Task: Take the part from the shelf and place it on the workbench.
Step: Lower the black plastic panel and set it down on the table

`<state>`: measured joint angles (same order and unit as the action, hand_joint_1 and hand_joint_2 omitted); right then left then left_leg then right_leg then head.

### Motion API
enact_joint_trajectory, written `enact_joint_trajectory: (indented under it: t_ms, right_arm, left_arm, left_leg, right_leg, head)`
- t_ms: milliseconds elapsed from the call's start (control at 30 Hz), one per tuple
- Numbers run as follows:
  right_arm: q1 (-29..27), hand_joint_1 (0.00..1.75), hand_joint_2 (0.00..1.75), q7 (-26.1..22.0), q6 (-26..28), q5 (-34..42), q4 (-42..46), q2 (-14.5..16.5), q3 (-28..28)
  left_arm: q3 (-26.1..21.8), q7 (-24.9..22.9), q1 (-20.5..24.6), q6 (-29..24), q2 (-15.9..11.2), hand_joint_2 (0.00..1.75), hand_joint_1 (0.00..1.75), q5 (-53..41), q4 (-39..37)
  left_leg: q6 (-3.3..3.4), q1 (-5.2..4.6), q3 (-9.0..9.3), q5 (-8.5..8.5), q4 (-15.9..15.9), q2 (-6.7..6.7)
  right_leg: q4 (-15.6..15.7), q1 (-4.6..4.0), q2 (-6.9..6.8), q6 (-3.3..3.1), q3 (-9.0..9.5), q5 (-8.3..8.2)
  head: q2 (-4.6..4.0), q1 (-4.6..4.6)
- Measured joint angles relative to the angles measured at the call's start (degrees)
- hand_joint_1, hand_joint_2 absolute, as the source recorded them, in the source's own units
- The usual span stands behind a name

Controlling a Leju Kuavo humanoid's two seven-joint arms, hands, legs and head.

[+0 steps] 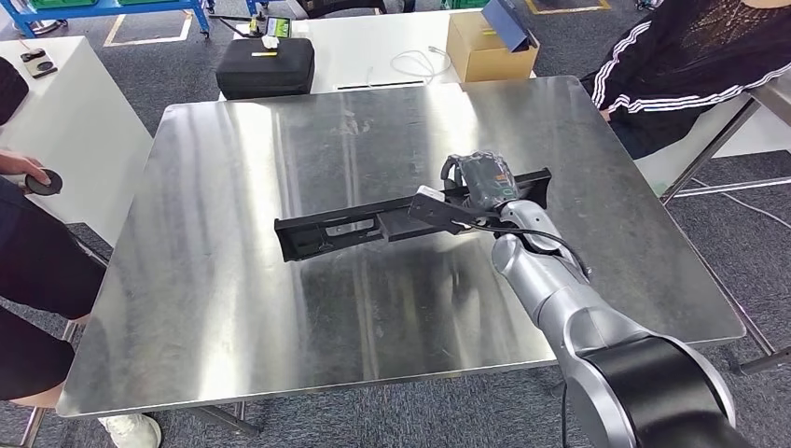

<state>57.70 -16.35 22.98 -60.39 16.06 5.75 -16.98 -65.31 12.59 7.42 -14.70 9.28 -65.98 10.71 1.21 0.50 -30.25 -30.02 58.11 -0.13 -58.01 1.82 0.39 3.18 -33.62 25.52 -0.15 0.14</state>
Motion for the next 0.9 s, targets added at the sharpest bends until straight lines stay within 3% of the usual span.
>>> enact_joint_trajectory:
  t_ms: [67,167,200,267,333,367,433,467,500,567,633,700,800,833,867,900]
  right_arm:
    - [0.01,1.75,1.75,0.00,0.03,-0.01,0.01,0.09,-0.01]
    - [0.11,1.75,1.75,-0.05,0.11,0.05,0.25,0.08,-0.02]
    - [0.20,1.75,1.75,-0.09,0.13,0.11,0.32,0.03,-0.02]
    - [0.20,1.75,1.75,-0.15,0.15,0.25,0.32,-0.09,-0.04]
    - [-0.15,1.75,1.75,-0.15,0.17,0.31,0.31,-0.22,-0.06]
    - [-0.28,1.75,1.75,-0.15,0.19,0.33,0.31,-0.29,-0.07]
    - [-0.37,1.75,1.75,-0.15,0.22,0.34,0.30,-0.40,-0.08]
    - [-0.34,1.31,1.75,-0.15,0.23,0.37,0.28,-0.46,-0.09]
    - [-0.34,0.87,1.75,-0.17,0.26,0.38,0.27,-0.45,-0.10]
    - [-0.40,0.00,1.75,-0.21,0.36,0.45,0.24,-0.48,-0.11]
    - [-0.41,0.00,1.75,-0.27,0.48,0.50,0.35,-0.49,-0.11]
    - [-0.19,0.00,1.75,-0.31,0.57,0.54,0.49,-0.44,-0.11]
    - [-0.14,0.00,1.75,-0.34,0.62,0.72,0.50,-0.40,-0.11]
    - [-0.16,0.00,1.75,-0.36,0.63,0.78,0.49,-0.39,-0.11]
    - [-0.16,0.00,1.75,-0.38,0.63,0.84,0.48,-0.38,-0.11]
    - [-0.13,0.00,1.75,-0.40,0.64,0.87,0.49,-0.38,-0.11]
  left_arm:
    - [-0.01,-0.09,0.00,-0.50,-0.04,1.75,0.00,-0.01,0.00]
    - [-0.02,0.28,0.03,-0.92,0.04,1.75,0.00,0.09,0.00]
    - [-0.02,0.57,0.03,-1.01,0.08,1.75,0.00,0.12,0.00]
    - [-0.02,1.18,0.04,-1.16,0.19,1.75,0.00,0.14,0.00]
    - [-0.03,1.55,0.02,-1.10,0.26,1.75,0.00,0.14,-0.01]
    - [-0.03,1.67,0.01,-1.01,0.28,1.75,0.00,0.14,-0.01]
    - [-0.04,1.87,-0.01,-0.82,0.33,1.75,0.00,0.15,-0.03]
    - [-0.04,1.94,0.05,-0.81,0.29,1.75,0.00,0.16,-0.03]
    - [-0.03,1.98,0.10,-0.81,0.26,1.75,0.00,0.18,-0.04]
    - [-0.03,2.02,0.18,-1.02,0.22,1.75,0.00,0.17,-0.05]
    - [-0.02,1.82,0.15,-1.51,0.28,1.75,0.00,0.01,-0.07]
    - [0.00,1.43,0.22,-2.24,0.28,1.75,0.00,-0.33,-0.07]
    - [0.02,0.87,0.27,-3.17,0.27,1.75,0.00,-0.69,-0.07]
    - [0.02,0.67,0.24,-3.28,0.27,1.75,0.00,-0.76,-0.07]
    - [0.02,0.49,0.21,-3.31,0.26,1.75,0.00,-0.83,-0.07]
    - [0.02,0.38,0.19,-3.32,0.26,1.75,0.00,-0.88,-0.07]
  left_leg:
    - [0.29,-0.07,-0.14,0.04,0.09,0.00]
    - [1.31,0.42,0.85,0.96,-1.39,0.33]
    - [1.59,0.62,1.20,1.25,-1.86,0.48]
    - [1.79,0.72,1.28,1.35,-2.06,0.63]
    - [1.63,0.80,1.38,1.15,-2.01,0.51]
    - [1.42,0.91,1.54,0.98,-1.97,0.39]
    - [0.67,1.18,2.06,0.34,-1.84,0.20]
    - [0.20,1.15,2.17,-0.05,-1.64,0.15]
    - [-0.21,1.08,2.12,-0.35,-1.50,0.12]
    - [-0.73,0.90,1.84,-0.54,-1.35,0.07]
    - [-1.05,1.10,1.79,-0.91,-1.14,0.08]
    - [-1.27,1.22,0.18,-2.65,2.30,0.12]
    - [-1.17,1.13,-7.07,-6.38,14.18,0.10]
    - [-0.97,1.08,-9.02,-6.35,16.46,0.10]
    - [-0.65,0.98,-9.82,-5.13,16.47,0.09]
    - [-0.22,0.83,-9.41,-2.90,14.18,0.07]
  right_leg:
    - [0.24,0.00,0.01,0.35,0.05,-0.22]
    - [-0.71,-0.41,-0.07,0.73,-0.70,0.29]
    - [-3.02,-0.52,-0.13,0.61,-1.96,1.20]
    - [-10.58,-0.48,-0.19,0.37,-6.01,3.51]
    - [-15.25,-0.35,-0.21,0.75,-9.09,4.06]
    - [-14.28,-0.24,-0.23,1.23,-9.08,2.98]
    - [-6.90,0.07,-0.44,2.40,-6.23,-0.81]
    - [-3.27,0.08,-0.51,2.69,-4.55,-2.18]
    - [-0.95,0.03,-0.50,2.54,-3.48,-2.87]
    - [-0.17,-0.25,-0.29,1.62,-3.13,-2.62]
    - [-0.36,-0.14,-0.12,0.68,-3.12,-2.24]
    - [-0.31,0.02,-0.03,-0.34,-2.51,-1.81]
    - [-0.28,-0.51,0.01,-1.29,-2.04,-1.32]
    - [-0.28,-0.76,0.06,-1.43,-1.95,-1.23]
    - [-0.28,-0.96,0.13,-1.55,-1.80,-1.15]
    - [-0.28,-1.12,0.22,-1.65,-1.58,-1.06]
  head:
    - [0.00,-0.02]
    - [0.00,0.12]
    - [0.00,0.22]
    - [0.00,0.32]
    - [0.00,0.33]
    - [0.00,0.34]
    - [0.00,0.38]
    - [0.00,0.48]
    - [0.00,0.53]
    - [0.00,0.40]
    - [0.00,0.10]
    - [0.00,-0.06]
    - [0.00,-0.25]
    - [0.00,-0.26]
    - [0.00,-0.27]
    - [0.00,-0.26]
